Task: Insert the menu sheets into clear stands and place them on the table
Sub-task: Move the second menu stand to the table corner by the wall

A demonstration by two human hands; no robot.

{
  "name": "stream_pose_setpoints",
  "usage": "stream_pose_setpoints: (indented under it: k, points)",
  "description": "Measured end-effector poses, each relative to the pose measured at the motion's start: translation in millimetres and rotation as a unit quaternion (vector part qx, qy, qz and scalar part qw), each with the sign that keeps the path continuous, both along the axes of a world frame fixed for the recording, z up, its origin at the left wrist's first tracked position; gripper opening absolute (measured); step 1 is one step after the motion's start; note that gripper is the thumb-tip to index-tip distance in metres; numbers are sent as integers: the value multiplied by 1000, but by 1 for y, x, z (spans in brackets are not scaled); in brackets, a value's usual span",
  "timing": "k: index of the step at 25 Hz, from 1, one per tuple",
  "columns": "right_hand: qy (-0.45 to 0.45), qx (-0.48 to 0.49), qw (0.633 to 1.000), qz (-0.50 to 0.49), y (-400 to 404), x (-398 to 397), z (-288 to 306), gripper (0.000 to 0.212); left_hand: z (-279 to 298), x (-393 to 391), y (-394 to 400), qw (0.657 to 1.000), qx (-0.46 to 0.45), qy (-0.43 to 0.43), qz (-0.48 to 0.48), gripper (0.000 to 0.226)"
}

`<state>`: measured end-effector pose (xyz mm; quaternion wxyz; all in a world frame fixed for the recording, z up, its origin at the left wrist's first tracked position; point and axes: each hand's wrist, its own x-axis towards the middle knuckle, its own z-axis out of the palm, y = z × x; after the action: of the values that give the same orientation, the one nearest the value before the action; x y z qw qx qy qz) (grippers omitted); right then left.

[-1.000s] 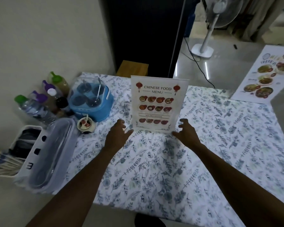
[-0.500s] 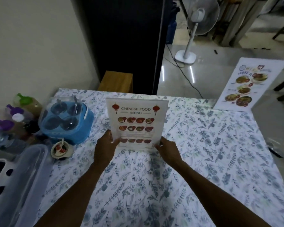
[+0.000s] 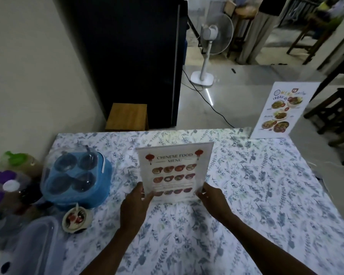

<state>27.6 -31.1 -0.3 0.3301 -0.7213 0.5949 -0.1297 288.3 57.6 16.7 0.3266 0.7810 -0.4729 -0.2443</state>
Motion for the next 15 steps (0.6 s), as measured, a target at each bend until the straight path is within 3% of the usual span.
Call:
stream_pose_setpoints:
  k: [4,11,15]
  points:
    - [21,16,999,-44,-2,15,9,28,6,30,-20,997,14,13,-71,46]
    - [50,-61,994,-79,-38,94,43,28,54,113,-88,991,-36,18,-131,45]
    - [57,-91,990,-88,-78,148,75,27,80,162,-130,988,-80,-39,-123,45]
